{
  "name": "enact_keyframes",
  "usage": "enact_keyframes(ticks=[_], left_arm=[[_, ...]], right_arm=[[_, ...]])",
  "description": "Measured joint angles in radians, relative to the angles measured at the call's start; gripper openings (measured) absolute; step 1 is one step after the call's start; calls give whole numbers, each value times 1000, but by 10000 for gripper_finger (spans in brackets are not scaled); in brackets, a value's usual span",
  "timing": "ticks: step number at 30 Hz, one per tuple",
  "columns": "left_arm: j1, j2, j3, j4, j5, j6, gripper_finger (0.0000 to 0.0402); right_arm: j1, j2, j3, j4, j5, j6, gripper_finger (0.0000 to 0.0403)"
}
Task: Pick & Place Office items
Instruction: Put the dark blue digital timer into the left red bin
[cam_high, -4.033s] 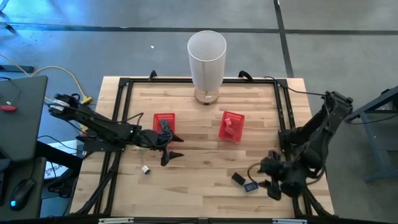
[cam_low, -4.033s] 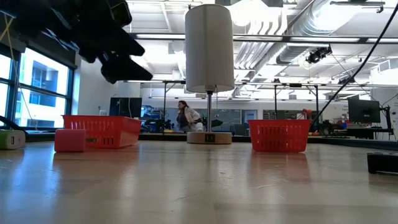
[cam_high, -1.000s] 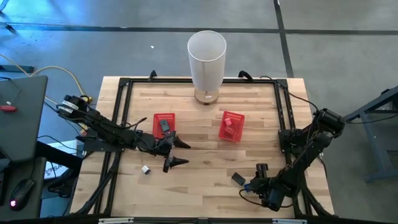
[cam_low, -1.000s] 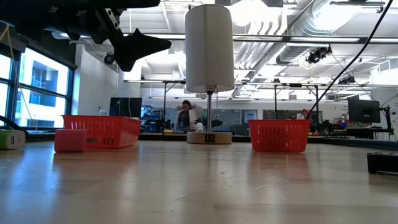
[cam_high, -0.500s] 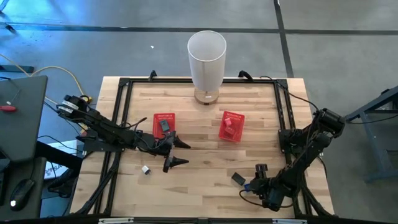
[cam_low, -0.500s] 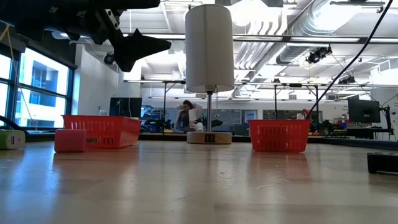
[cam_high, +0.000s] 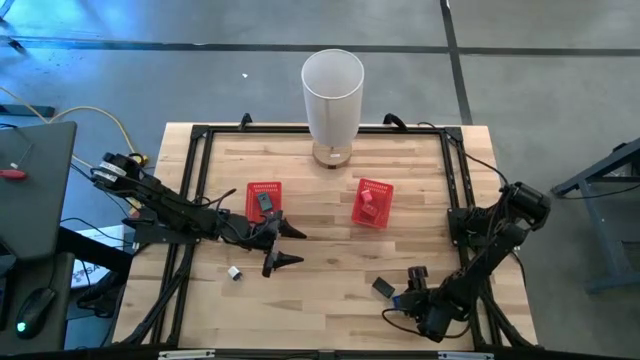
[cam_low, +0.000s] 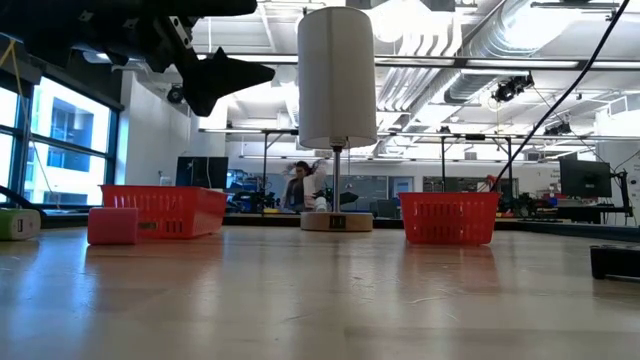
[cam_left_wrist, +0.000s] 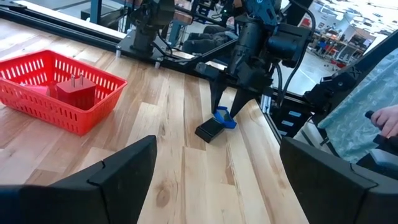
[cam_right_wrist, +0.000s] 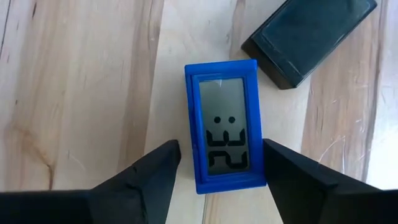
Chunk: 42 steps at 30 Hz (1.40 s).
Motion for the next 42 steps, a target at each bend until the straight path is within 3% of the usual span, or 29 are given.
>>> enact_keyframes(ticks=[4,10,33,36,42], left_arm=[[0,0,0,-2,0,0,333],[0,0,0,-2,0,0,333],[-8,0,0,-17,-4,2,333],[-18,0,0,-15,-65,22,333],[-107,0,1,-11,-301,137,333]], right_arm=[[-8,0,-1,8,-24,-5,202],[-30,0,-2,21,-76,-11,140],[-32,-34,-8,22,-64,100,140],[-32,-34,-6,18,-62,104,140],[-33,-30,50,-74,-71,123,140]])
